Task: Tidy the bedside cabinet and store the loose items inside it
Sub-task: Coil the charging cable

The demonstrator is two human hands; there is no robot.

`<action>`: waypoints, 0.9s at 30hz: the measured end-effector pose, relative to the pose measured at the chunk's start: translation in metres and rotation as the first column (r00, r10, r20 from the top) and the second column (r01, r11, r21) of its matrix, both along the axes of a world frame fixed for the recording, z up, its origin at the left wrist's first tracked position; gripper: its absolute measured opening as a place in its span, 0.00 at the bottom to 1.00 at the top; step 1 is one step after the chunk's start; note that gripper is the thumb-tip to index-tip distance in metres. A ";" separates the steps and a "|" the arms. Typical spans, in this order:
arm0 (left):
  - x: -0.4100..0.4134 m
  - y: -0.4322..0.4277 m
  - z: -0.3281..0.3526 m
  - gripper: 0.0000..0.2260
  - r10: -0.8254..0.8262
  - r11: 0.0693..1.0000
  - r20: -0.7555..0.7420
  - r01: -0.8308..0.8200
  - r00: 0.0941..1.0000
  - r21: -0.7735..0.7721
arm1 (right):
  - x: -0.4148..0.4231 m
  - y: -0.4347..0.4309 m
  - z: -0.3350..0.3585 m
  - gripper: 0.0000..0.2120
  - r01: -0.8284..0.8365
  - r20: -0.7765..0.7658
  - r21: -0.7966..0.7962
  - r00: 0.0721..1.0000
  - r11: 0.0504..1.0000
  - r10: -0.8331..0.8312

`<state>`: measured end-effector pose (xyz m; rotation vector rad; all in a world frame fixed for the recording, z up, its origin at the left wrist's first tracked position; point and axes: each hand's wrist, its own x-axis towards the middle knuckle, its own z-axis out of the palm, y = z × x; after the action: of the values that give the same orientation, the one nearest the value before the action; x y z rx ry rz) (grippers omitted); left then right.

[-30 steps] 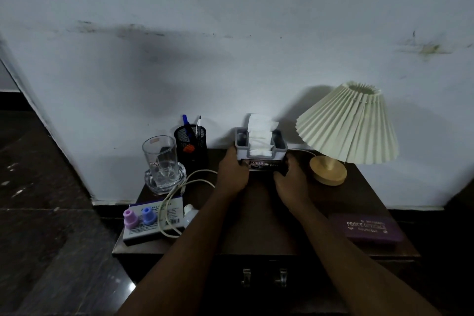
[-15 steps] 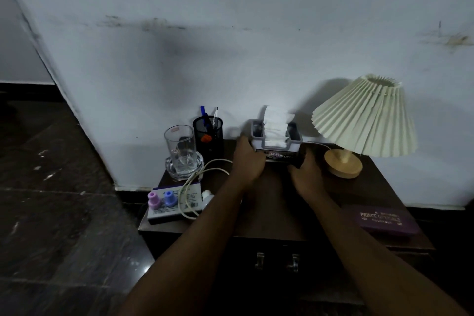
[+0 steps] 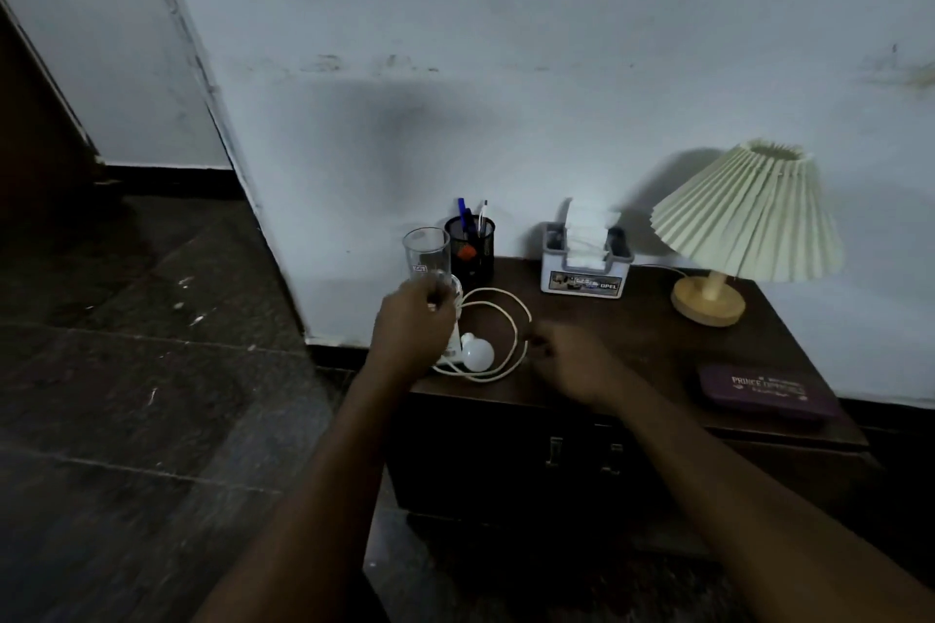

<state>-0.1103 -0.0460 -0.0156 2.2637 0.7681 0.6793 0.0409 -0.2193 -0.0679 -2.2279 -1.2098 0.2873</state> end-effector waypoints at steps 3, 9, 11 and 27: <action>-0.009 0.006 -0.031 0.10 -0.044 0.984 -0.284 0.091 0.958 0.154 | -0.014 0.024 -0.012 0.11 -0.119 0.191 -0.108 0.972 0.987 0.138; -0.009 0.014 -0.049 0.15 -0.103 0.974 -0.498 0.189 0.861 0.125 | -0.009 0.039 -0.021 0.06 -0.006 0.360 -0.265 0.927 0.964 0.105; -0.008 0.012 -0.049 0.17 -0.126 0.965 -0.494 0.221 0.860 0.139 | -0.003 0.035 -0.021 0.08 -0.075 0.355 -0.244 0.921 0.967 0.161; 0.029 -0.007 -0.019 0.11 -0.173 0.873 0.144 0.084 0.974 0.480 | 0.027 -0.014 0.036 0.13 -0.023 0.448 0.332 0.884 0.943 -0.136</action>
<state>-0.0815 -0.0534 -0.0351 2.6058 0.3800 1.0882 0.0675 -0.2331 -0.0320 -2.0847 -1.3105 -0.4778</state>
